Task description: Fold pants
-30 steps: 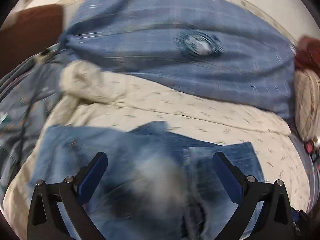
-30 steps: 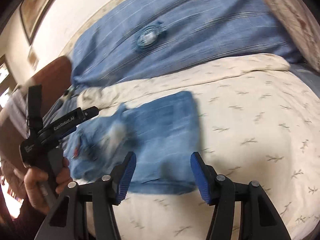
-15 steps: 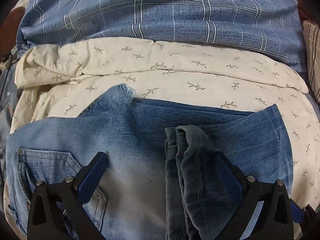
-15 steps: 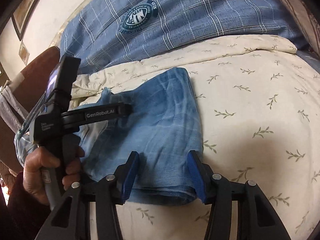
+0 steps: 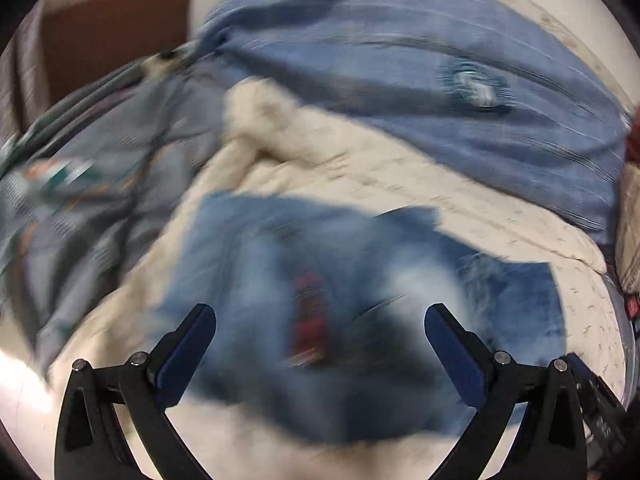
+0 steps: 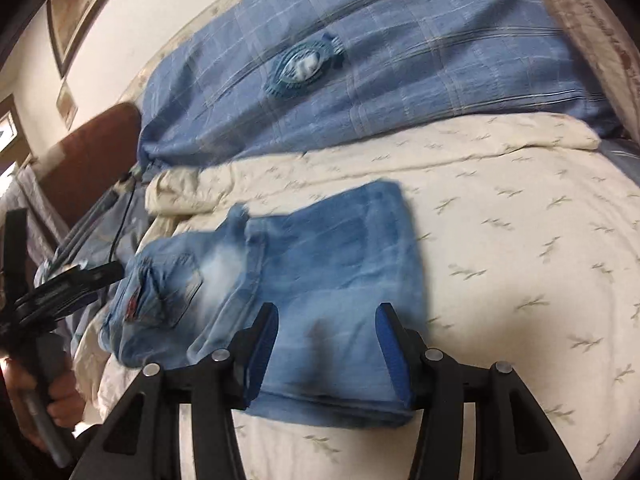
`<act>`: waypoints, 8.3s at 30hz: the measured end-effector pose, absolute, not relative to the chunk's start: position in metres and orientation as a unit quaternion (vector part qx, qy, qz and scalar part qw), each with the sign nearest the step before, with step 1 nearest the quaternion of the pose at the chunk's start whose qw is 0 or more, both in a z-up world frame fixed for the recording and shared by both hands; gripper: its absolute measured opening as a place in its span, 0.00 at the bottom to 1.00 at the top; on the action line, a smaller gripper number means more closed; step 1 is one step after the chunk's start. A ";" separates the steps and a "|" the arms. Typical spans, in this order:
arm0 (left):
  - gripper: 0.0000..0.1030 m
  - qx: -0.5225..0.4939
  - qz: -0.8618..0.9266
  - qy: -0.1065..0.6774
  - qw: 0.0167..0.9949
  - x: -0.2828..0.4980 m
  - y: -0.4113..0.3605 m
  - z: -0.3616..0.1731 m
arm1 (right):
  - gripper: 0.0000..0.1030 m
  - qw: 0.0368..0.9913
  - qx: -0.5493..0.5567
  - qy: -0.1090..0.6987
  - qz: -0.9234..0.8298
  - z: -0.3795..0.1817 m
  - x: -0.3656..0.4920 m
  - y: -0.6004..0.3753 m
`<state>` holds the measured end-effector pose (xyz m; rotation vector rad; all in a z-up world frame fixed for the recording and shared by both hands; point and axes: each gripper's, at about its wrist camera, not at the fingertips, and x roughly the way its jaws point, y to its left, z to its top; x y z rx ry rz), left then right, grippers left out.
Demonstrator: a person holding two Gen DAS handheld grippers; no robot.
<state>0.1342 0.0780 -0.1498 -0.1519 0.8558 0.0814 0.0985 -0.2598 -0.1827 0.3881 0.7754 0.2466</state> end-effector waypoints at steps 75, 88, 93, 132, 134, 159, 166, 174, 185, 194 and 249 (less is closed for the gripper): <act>0.46 -0.327 0.078 0.482 0.809 0.132 0.155 -0.222 | 0.56 0.891 0.283 0.341 0.096 -0.172 0.066 -0.327; 0.71 -0.342 0.103 0.472 0.806 0.101 0.160 -0.211 | 0.56 0.888 0.283 0.347 0.100 -0.174 0.069 -0.323; 0.71 -0.352 0.099 0.461 0.809 0.113 0.165 -0.219 | 0.56 0.888 0.282 0.349 0.099 -0.175 0.067 -0.323; 0.24 -0.274 0.056 0.437 0.855 0.135 0.138 -0.204 | 0.56 0.893 0.250 0.358 0.113 -0.176 0.077 -0.297; 0.22 -0.251 0.056 0.428 0.867 0.131 0.130 -0.194 | 0.56 0.891 0.251 0.358 0.119 -0.177 0.077 -0.296; 0.18 0.076 -0.106 0.329 0.935 0.092 -0.088 -0.103 | 0.39 0.859 0.344 0.373 0.069 -0.191 0.077 -0.349; 0.27 0.097 -0.154 0.409 0.894 0.107 -0.165 -0.141 | 0.40 0.838 0.422 0.344 0.029 -0.197 0.061 -0.404; 0.69 0.081 -0.231 0.306 0.920 0.072 -0.161 -0.080 | 0.42 0.826 0.447 0.344 0.021 -0.202 0.069 -0.411; 0.70 0.040 -0.067 0.380 0.922 0.123 -0.053 -0.117 | 0.42 0.877 0.377 0.261 0.144 -0.153 0.063 -0.361; 0.70 0.046 -0.046 0.402 0.913 0.150 -0.040 -0.146 | 0.42 0.866 0.345 0.274 0.237 -0.148 0.113 -0.296; 0.90 0.040 0.030 0.348 0.936 0.188 -0.028 -0.154 | 0.59 0.878 0.311 0.331 0.151 -0.181 0.152 -0.332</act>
